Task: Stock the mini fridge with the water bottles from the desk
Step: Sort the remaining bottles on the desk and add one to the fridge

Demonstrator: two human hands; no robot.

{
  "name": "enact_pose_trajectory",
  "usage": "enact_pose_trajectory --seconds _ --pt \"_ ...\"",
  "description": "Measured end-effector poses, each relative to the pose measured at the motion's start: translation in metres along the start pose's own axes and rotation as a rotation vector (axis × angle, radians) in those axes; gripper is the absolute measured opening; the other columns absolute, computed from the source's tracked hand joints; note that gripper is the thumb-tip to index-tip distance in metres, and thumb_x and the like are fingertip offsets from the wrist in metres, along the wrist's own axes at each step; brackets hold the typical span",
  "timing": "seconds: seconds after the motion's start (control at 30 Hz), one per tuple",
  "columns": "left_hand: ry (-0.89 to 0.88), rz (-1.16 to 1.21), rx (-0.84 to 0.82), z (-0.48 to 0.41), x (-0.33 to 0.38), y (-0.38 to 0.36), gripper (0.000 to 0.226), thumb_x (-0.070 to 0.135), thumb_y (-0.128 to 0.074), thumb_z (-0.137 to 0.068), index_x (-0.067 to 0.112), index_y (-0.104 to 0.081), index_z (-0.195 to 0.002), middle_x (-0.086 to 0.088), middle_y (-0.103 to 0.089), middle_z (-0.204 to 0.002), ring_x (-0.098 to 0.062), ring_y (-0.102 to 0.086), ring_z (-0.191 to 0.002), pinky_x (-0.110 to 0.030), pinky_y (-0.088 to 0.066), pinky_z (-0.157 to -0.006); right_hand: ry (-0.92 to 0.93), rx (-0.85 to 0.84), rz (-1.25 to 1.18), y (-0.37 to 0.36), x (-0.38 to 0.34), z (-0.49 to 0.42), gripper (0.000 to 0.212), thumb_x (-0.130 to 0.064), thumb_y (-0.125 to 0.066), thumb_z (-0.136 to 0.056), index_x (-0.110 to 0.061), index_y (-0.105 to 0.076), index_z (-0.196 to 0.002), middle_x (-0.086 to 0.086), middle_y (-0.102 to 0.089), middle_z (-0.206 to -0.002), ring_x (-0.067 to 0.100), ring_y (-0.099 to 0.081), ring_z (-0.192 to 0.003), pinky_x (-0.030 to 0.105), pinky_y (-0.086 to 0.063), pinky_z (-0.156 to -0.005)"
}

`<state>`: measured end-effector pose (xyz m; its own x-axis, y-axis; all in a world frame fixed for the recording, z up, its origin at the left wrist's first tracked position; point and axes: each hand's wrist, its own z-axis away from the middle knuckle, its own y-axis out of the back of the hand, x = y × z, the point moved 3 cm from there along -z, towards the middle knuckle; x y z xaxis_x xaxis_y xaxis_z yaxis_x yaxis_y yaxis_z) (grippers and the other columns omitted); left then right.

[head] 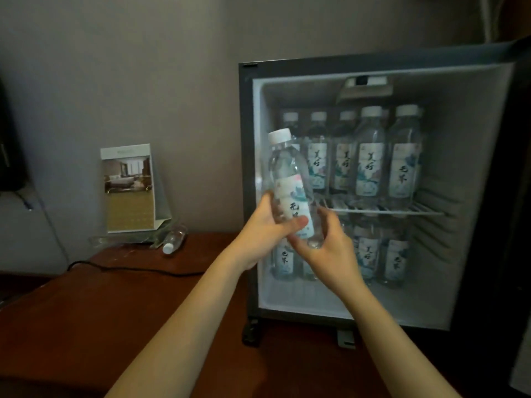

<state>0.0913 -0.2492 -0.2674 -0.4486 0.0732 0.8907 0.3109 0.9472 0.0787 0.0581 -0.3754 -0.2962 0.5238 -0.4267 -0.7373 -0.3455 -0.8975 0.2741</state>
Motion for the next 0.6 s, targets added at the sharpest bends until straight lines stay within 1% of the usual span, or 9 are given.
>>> enact_pose_trajectory --seconds 0.07,0.17,0.2,0.27,0.3,0.37,0.43,0.53,0.6 --pt "-0.013 0.019 -0.010 -0.020 0.008 -0.018 0.059 0.009 -0.067 -0.082 0.022 -0.037 -0.131 -0.003 -0.063 -0.115 -0.016 -0.064 -0.103 -0.041 -0.053 -0.090 0.006 0.091 0.047 0.017 -0.004 -0.013 0.056 -0.030 -0.073 -0.079 -0.023 -0.043 -0.126 -0.015 -0.058 -0.101 0.004 -0.060 -0.091 0.018 -0.048 -0.077" --pt "-0.041 0.005 -0.005 -0.044 0.016 -0.039 0.060 0.008 -0.064 -0.085 0.020 -0.032 -0.135 0.002 -0.064 -0.107 -0.010 -0.066 -0.091 -0.037 -0.056 -0.083 -0.019 0.163 0.081 0.033 -0.003 -0.032 0.060 -0.029 -0.070 -0.081 -0.019 -0.040 -0.132 -0.009 -0.056 -0.100 0.006 -0.056 -0.089 0.021 -0.045 -0.073" --pt "-0.046 -0.014 0.000 -0.051 0.016 -0.044 0.061 0.008 -0.064 -0.085 0.020 -0.031 -0.135 0.002 -0.063 -0.108 -0.009 -0.065 -0.093 -0.035 -0.056 -0.084 -0.017 0.180 0.088 0.036 -0.002 -0.037 0.060 -0.029 -0.070 -0.081 -0.018 -0.040 -0.133 -0.008 -0.057 -0.101 0.008 -0.057 -0.089 0.022 -0.046 -0.073" --pt "-0.050 -0.054 0.012 -0.062 0.014 -0.051 0.063 0.010 -0.065 -0.085 0.019 -0.029 -0.137 -0.001 -0.060 -0.118 -0.011 -0.062 -0.103 -0.037 -0.052 -0.093 0.004 0.216 0.128 0.039 0.002 -0.047 0.059 -0.029 -0.069 -0.081 -0.016 -0.042 -0.132 -0.001 -0.060 -0.111 0.015 -0.060 -0.099 0.028 -0.049 -0.078" --pt "-0.046 -0.062 0.020 -0.067 0.012 -0.054 0.063 0.011 -0.064 -0.086 0.019 -0.029 -0.137 -0.002 -0.058 -0.122 -0.012 -0.060 -0.105 -0.039 -0.050 -0.096 0.010 0.236 0.167 0.040 0.004 -0.051 0.059 -0.030 -0.068 -0.081 -0.015 -0.042 -0.132 0.003 -0.059 -0.118 0.019 -0.059 -0.105 0.028 -0.048 -0.081" --pt "-0.039 -0.054 0.025 -0.074 0.012 -0.058 0.059 0.011 -0.062 -0.087 0.019 -0.030 -0.136 -0.003 -0.057 -0.125 -0.011 -0.059 -0.104 -0.036 -0.048 -0.097 0.002 0.264 0.231 0.042 0.007 -0.058 0.059 -0.032 -0.067 -0.083 -0.014 -0.042 -0.133 0.008 -0.055 -0.124 0.023 -0.056 -0.110 0.026 -0.044 -0.081" --pt "-0.041 -0.063 0.030 -0.081 0.014 -0.060 0.058 0.009 -0.061 -0.088 0.019 -0.030 -0.136 -0.003 -0.056 -0.126 -0.012 -0.058 -0.105 -0.035 -0.048 -0.096 -0.020 0.279 0.256 0.042 0.009 -0.067 0.056 -0.033 -0.066 -0.083 -0.014 -0.043 -0.130 0.008 -0.056 -0.123 0.024 -0.057 -0.110 0.030 -0.047 -0.082" --pt "-0.056 -0.154 0.009 -0.090 0.014 -0.062 0.066 0.007 -0.061 -0.088 0.020 -0.024 -0.141 -0.003 -0.053 -0.134 -0.015 -0.052 -0.120 -0.037 -0.043 -0.104 -0.077 0.295 0.295 0.040 0.015 -0.075 0.048 -0.028 -0.066 -0.083 -0.013 -0.046 -0.124 0.008 -0.061 -0.119 0.025 -0.060 -0.107 0.035 -0.051 -0.082" --pt "-0.058 -0.193 -0.020 -0.093 0.012 -0.063 0.064 0.009 -0.057 -0.090 0.021 -0.023 -0.143 -0.001 -0.051 -0.134 -0.013 -0.050 -0.121 -0.033 -0.041 -0.104 -0.053 0.316 0.313 0.038 0.019 -0.075 0.044 -0.025 -0.067 -0.084 -0.011 -0.046 -0.121 0.008 -0.062 -0.116 0.024 -0.060 -0.105 0.035 -0.052 -0.081"
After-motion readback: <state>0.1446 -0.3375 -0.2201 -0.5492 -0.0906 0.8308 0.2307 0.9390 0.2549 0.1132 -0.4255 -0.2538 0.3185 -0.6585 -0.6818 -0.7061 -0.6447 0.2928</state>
